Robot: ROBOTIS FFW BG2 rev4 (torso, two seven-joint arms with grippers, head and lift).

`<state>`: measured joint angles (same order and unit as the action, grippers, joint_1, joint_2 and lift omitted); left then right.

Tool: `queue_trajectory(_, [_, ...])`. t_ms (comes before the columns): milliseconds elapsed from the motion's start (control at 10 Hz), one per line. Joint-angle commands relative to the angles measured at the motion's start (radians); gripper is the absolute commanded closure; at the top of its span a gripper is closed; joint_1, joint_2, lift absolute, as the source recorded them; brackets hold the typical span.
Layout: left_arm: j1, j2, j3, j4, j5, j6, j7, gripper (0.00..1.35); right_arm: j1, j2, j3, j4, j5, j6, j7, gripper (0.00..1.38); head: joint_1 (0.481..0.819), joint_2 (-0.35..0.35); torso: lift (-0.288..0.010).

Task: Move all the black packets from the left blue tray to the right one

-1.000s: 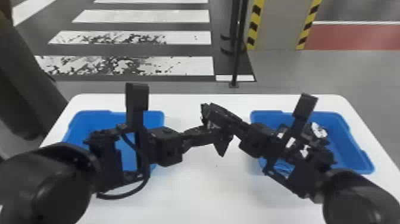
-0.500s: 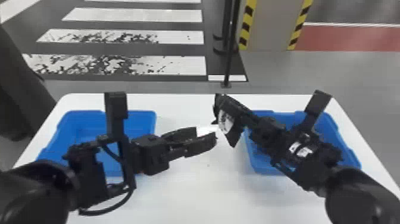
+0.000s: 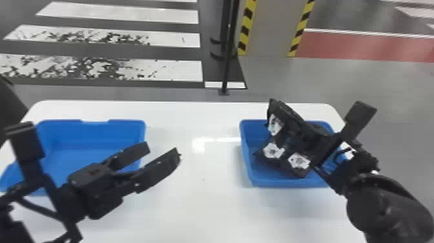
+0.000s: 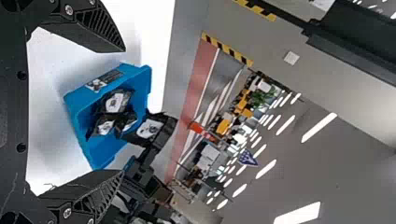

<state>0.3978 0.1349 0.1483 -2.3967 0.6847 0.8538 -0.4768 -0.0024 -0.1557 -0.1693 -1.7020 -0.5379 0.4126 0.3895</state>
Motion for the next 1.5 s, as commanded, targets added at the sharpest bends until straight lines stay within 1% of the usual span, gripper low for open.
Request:
queue_trajectory(0, [0.071,-0.017,0.065,-0.012,0.013,-0.091,-0.02,0.12,-0.037,-0.008,-0.026,0.105,0.027,-0.008,-0.02,1.12,0.695,-0.166,-0.14])
queue_trajectory(100, [0.115,-0.024,0.113,-0.017,0.013,-0.13,-0.036,0.13,-0.044,-0.016,-0.03,0.152,0.027,-0.013,-0.023,0.65,0.695,-0.175,-0.14])
queue_trajectory(200, [0.152,-0.031,0.157,-0.02,0.013,-0.179,-0.051,0.13,-0.027,-0.016,-0.03,0.162,0.037,-0.052,-0.035,0.18,0.695,-0.171,-0.14])
queue_trajectory(300, [0.186,-0.038,0.189,-0.032,0.011,-0.216,-0.054,0.13,0.012,-0.018,-0.03,0.125,0.053,-0.074,-0.054,0.06,0.695,-0.156,-0.14])
queue_trajectory(400, [0.216,-0.044,0.215,-0.044,0.007,-0.245,-0.054,0.12,0.076,-0.013,-0.03,0.056,0.077,-0.113,-0.07,0.13,0.695,-0.142,-0.14])
queue_trajectory(500, [0.245,-0.046,0.235,-0.047,0.005,-0.272,-0.057,0.12,0.159,0.001,-0.03,-0.025,0.111,-0.16,-0.086,0.15,0.695,-0.128,-0.14])
queue_trajectory(600, [0.28,-0.049,0.243,-0.047,-0.011,-0.321,-0.057,0.12,0.263,0.019,-0.03,-0.123,0.125,-0.216,-0.107,0.16,0.695,-0.117,-0.14])
queue_trajectory(700, [0.321,-0.058,0.245,-0.047,-0.039,-0.41,-0.057,0.12,0.371,0.034,-0.03,-0.241,0.179,-0.275,-0.13,0.16,0.695,-0.11,-0.14])
queue_trajectory(800, [0.356,-0.072,0.249,-0.047,-0.07,-0.456,-0.051,0.12,0.474,0.048,-0.028,-0.351,0.229,-0.334,-0.149,0.16,0.695,-0.095,-0.14])
queue_trajectory(900, [0.378,-0.084,0.251,-0.047,-0.092,-0.439,-0.046,0.12,0.567,0.064,-0.028,-0.447,0.273,-0.376,-0.15,0.16,0.695,-0.077,-0.14])
queue_trajectory(1000, [0.383,-0.092,0.251,-0.047,-0.168,-0.469,-0.042,0.12,0.66,0.077,-0.028,-0.535,0.321,-0.42,-0.152,0.16,0.695,-0.058,-0.14])
queue_trajectory(1100, [0.397,-0.101,0.241,-0.047,-0.226,-0.535,-0.025,0.12,0.739,0.091,-0.026,-0.596,0.36,-0.472,-0.158,0.16,0.695,-0.047,-0.14])
queue_trajectory(1200, [0.424,-0.124,0.241,-0.047,-0.278,-0.586,-0.006,0.12,0.812,0.105,-0.026,-0.641,0.372,-0.486,-0.161,0.17,0.695,-0.023,-0.14])
queue_trajectory(1300, [0.459,-0.137,0.251,-0.047,-0.33,-0.658,0.017,0.13,0.879,0.114,-0.024,-0.668,0.398,-0.491,-0.161,0.17,0.695,0.001,-0.14])
queue_trajectory(1400, [0.488,-0.137,0.27,-0.047,-0.384,-0.712,0.029,0.13,0.93,0.12,-0.018,-0.677,0.42,-0.491,-0.162,0.17,0.695,0.032,-0.14])
